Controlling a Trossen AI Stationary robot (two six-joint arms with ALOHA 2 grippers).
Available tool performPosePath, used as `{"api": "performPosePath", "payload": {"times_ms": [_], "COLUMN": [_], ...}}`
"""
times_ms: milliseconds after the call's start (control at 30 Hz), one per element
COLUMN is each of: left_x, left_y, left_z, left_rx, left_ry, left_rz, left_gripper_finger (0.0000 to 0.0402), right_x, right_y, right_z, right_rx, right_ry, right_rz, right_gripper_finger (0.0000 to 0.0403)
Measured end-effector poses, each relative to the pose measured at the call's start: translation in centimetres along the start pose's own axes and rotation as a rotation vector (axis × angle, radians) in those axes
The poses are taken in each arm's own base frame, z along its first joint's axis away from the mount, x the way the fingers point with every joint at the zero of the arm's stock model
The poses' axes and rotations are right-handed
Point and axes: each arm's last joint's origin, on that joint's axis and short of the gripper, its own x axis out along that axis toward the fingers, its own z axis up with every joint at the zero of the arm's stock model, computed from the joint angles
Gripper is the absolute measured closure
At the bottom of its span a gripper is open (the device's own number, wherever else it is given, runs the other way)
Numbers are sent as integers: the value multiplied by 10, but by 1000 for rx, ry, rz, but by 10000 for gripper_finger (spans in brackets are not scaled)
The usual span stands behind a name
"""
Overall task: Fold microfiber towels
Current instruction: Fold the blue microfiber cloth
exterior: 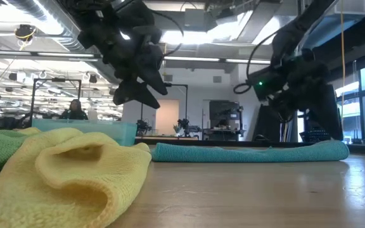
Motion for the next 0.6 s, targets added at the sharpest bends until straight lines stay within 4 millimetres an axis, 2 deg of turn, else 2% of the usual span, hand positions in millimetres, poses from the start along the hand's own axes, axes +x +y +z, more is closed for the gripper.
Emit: {"api": "performPosePath", "payload": {"times_ms": [267, 467, 600], "left_x": [4, 3, 3], "left_y": [2, 2, 2], "left_z": [-1, -1, -1], "left_rx": [-67, -74, -78], "left_ry": [6, 4, 4], "left_rz": [27, 26, 27], "left_gripper_finger": [227, 227, 227], "right_x": [-9, -11, -2], "right_y": [-12, -18, -22], "right_z": [15, 11, 6], "right_rx": [125, 252, 314], "right_ry": [-146, -121, -86], "right_rz": [104, 118, 151], "right_gripper_finger": [214, 214, 214]}}
